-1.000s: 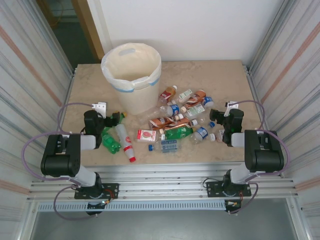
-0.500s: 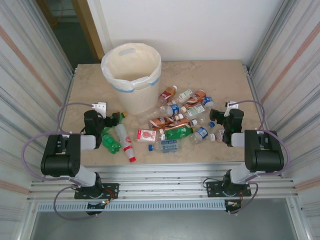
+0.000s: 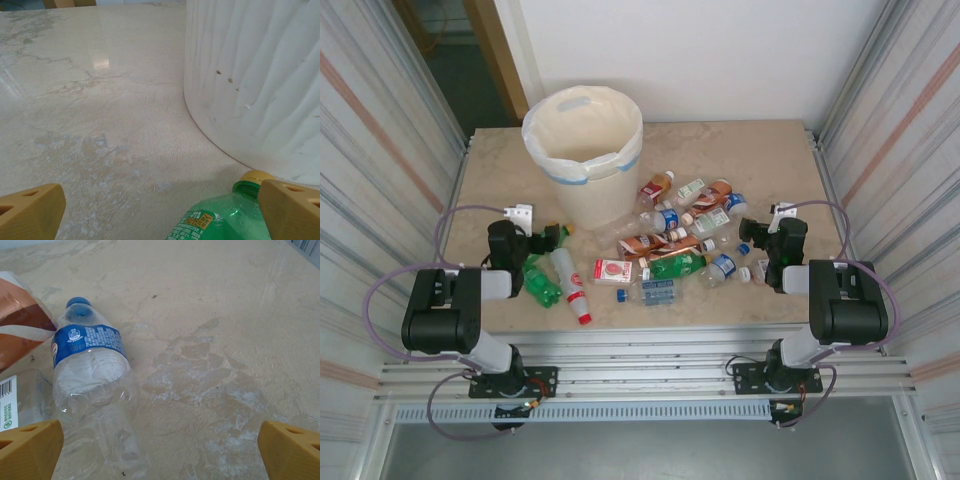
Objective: Put the plastic bottles in the bin
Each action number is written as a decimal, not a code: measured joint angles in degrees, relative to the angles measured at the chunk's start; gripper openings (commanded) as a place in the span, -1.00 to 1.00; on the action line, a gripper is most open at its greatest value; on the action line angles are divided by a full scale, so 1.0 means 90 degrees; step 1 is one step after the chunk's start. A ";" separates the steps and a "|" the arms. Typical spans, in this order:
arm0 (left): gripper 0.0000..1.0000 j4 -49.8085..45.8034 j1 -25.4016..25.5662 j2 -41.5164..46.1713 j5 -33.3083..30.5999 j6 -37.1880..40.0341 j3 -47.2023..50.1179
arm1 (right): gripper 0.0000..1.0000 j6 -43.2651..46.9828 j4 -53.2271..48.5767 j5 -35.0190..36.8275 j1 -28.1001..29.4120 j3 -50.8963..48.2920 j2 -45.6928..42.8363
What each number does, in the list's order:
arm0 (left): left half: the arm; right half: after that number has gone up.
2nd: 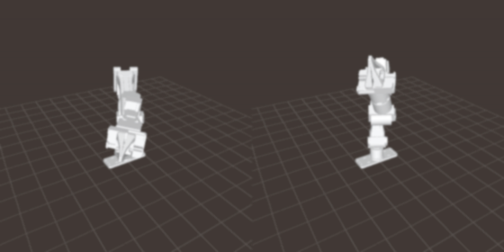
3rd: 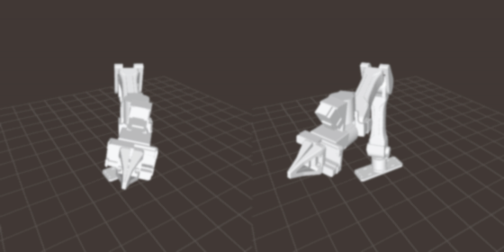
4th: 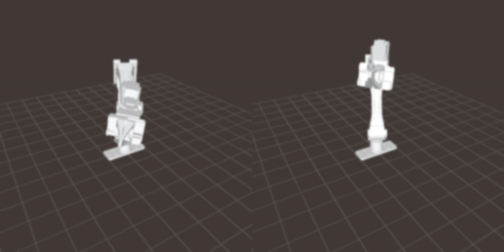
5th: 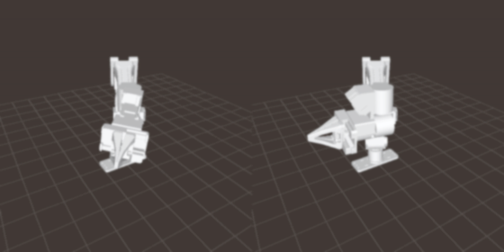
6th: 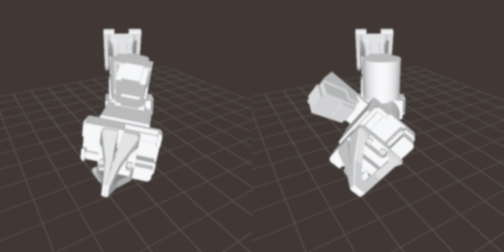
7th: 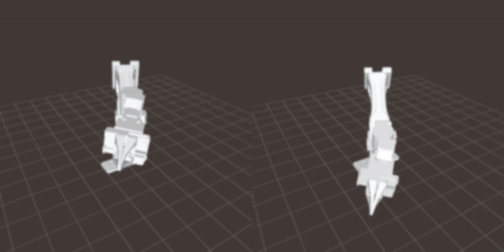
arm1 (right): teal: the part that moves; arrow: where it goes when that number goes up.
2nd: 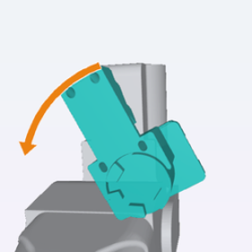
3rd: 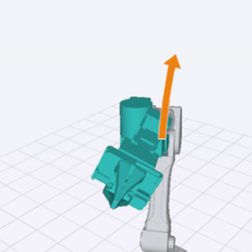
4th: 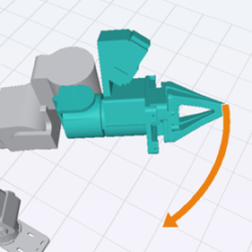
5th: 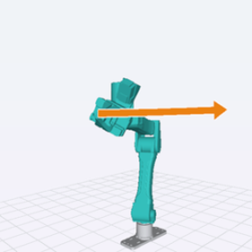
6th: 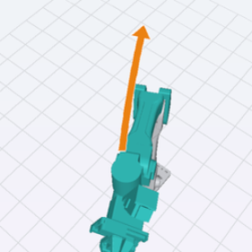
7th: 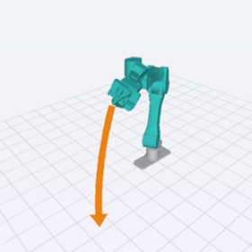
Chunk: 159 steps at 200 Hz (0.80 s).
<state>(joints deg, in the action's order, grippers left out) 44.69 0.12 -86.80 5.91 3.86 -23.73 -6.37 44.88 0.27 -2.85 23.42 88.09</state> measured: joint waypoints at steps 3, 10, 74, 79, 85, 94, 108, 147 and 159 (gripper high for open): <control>0.97 0.0000 0.0000 0.0000 0.0000 0.0000 0.0000 | 0.95 0.0000 0.0000 0.0000 0.0000 0.0000 0.0000; 0.98 0.0000 0.0000 0.0000 0.0000 0.0000 0.0000 | 0.95 0.0000 0.0000 0.0002 0.0000 0.0000 0.0000; 0.98 -0.0100 -0.0131 0.0102 0.0056 -0.0051 0.0007 | 0.96 -0.0007 -0.0153 -0.0024 -0.0049 0.0017 -0.0044; 0.98 -0.0165 -0.0143 0.0187 0.0056 -0.0068 0.0012 | 0.95 -0.0007 -0.0223 -0.0032 -0.0063 0.0024 -0.0092; 0.98 -0.0221 -0.0155 0.0282 0.0053 -0.0075 0.0015 | 0.96 -0.0007 -0.0308 -0.0032 -0.0078 0.0032 -0.0155; 0.98 -0.0328 -0.0172 0.0452 0.0051 -0.0085 0.0015 | 0.95 -0.0010 -0.0427 -0.0024 -0.0107 0.0044 -0.0267; 0.98 -0.0522 -0.0175 0.0746 0.0049 -0.0100 0.0007 | 0.95 -0.0029 -0.0617 -0.0002 -0.0114 0.0056 -0.0466; 0.98 -0.1542 -0.0175 0.1705 -0.0126 -0.0301 -0.0197 | 0.95 -0.0080 -0.1399 0.0306 -0.0114 0.0308 -0.1144; 0.98 -0.1989 -0.0175 0.2076 -0.0255 -0.0459 -0.0338 | 0.95 -0.0092 -0.1683 0.0396 -0.0114 0.0440 -0.1404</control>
<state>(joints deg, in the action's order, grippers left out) 26.79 -1.45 -68.12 3.62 -0.27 -26.76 -7.20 29.74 3.84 -3.88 27.38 75.46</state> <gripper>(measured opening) 0.989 0.978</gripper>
